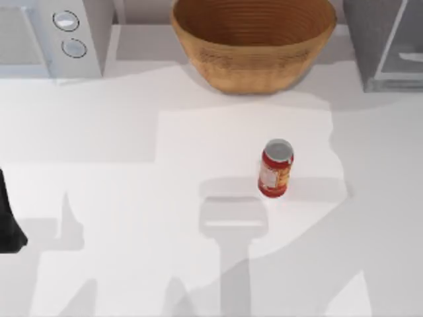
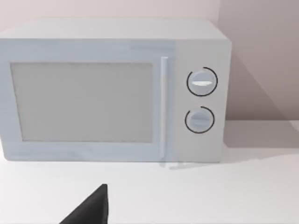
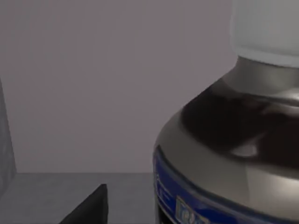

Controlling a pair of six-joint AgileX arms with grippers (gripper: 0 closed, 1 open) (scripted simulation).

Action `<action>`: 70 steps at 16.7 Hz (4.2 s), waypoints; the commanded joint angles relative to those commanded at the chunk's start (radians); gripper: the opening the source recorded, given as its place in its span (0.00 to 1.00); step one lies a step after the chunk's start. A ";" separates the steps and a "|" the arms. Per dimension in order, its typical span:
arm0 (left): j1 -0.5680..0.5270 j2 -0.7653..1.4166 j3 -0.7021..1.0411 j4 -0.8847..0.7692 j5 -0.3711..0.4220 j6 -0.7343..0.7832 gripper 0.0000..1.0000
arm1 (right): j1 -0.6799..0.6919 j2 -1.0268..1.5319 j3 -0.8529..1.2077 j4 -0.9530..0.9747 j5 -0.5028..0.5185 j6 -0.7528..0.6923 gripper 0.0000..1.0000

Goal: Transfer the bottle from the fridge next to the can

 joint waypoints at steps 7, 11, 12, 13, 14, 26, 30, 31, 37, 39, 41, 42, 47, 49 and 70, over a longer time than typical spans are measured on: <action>0.000 0.000 0.000 0.000 0.000 0.000 1.00 | 0.001 0.005 0.009 -0.005 0.001 0.000 0.77; 0.000 0.000 0.000 0.000 0.000 0.000 1.00 | 0.001 0.005 0.009 -0.005 0.001 0.000 0.47; 0.000 0.000 0.000 0.000 0.000 0.000 1.00 | 0.001 0.005 0.009 -0.005 0.001 0.000 0.40; 0.000 0.000 0.000 0.000 0.000 0.000 1.00 | 0.001 0.005 0.009 -0.005 0.001 0.000 0.32; 0.000 0.000 0.000 0.000 0.000 0.000 1.00 | 0.001 0.005 0.009 -0.005 0.001 0.000 0.25; 0.000 0.000 0.000 0.000 0.000 0.000 1.00 | -0.002 0.003 0.008 -0.005 0.001 0.001 0.00; 0.000 0.000 0.000 0.000 0.000 0.000 1.00 | -0.003 -0.046 0.027 -0.073 0.001 0.002 0.00; 0.000 0.000 0.000 0.000 0.000 0.000 1.00 | -0.003 -0.065 0.035 -0.105 0.000 0.002 0.00; 0.000 0.000 0.000 0.000 0.000 0.000 1.00 | -0.002 -0.103 0.051 -0.158 -0.001 0.004 0.00; 0.000 0.000 0.000 0.000 0.000 0.000 1.00 | -0.005 -0.114 0.036 -0.153 -0.004 0.004 0.00; 0.000 0.000 0.000 0.000 0.000 0.000 1.00 | -0.013 -0.153 -0.022 -0.135 -0.013 0.005 0.00; 0.000 0.000 0.000 0.000 0.000 0.000 1.00 | -0.018 -0.181 -0.066 -0.121 -0.021 0.006 0.00; 0.000 0.000 0.000 0.000 0.000 0.000 1.00 | -0.055 -0.374 -0.391 -0.022 -0.064 0.007 0.00; 0.000 0.000 0.000 0.000 0.000 0.000 1.00 | -0.071 -0.450 -0.500 0.018 -0.078 0.006 0.00; 0.000 0.000 0.000 0.000 0.000 0.000 1.00 | 0.574 -0.472 -0.997 0.523 0.560 -0.002 0.00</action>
